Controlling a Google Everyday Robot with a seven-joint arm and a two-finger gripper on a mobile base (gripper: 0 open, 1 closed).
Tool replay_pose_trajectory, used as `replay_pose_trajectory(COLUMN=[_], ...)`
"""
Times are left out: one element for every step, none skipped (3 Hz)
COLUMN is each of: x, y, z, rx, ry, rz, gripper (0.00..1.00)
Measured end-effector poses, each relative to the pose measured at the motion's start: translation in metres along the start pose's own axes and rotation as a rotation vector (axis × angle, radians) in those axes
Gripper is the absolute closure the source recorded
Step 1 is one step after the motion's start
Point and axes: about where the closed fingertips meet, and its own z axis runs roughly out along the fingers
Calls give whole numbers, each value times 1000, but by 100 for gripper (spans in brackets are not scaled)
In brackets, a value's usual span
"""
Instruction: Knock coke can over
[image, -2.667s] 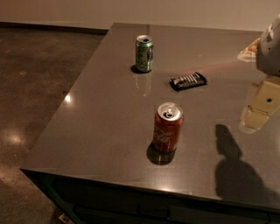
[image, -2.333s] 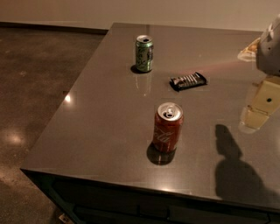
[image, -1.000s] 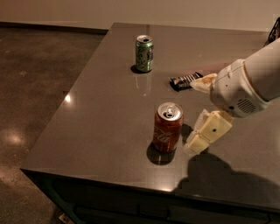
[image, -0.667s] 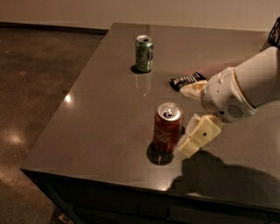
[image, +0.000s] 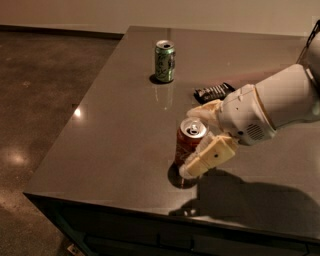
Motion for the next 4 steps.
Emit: replay_pose_trajectory(x=[-8,-14,-18,-14], y=[6,6,-5,-26], z=[5,4,-9,-23], rx=[-21,-19,18,50], ry=[-38,-58,-2,146], rz=[-4,-2,3,15], gripper=[41,65,88,100])
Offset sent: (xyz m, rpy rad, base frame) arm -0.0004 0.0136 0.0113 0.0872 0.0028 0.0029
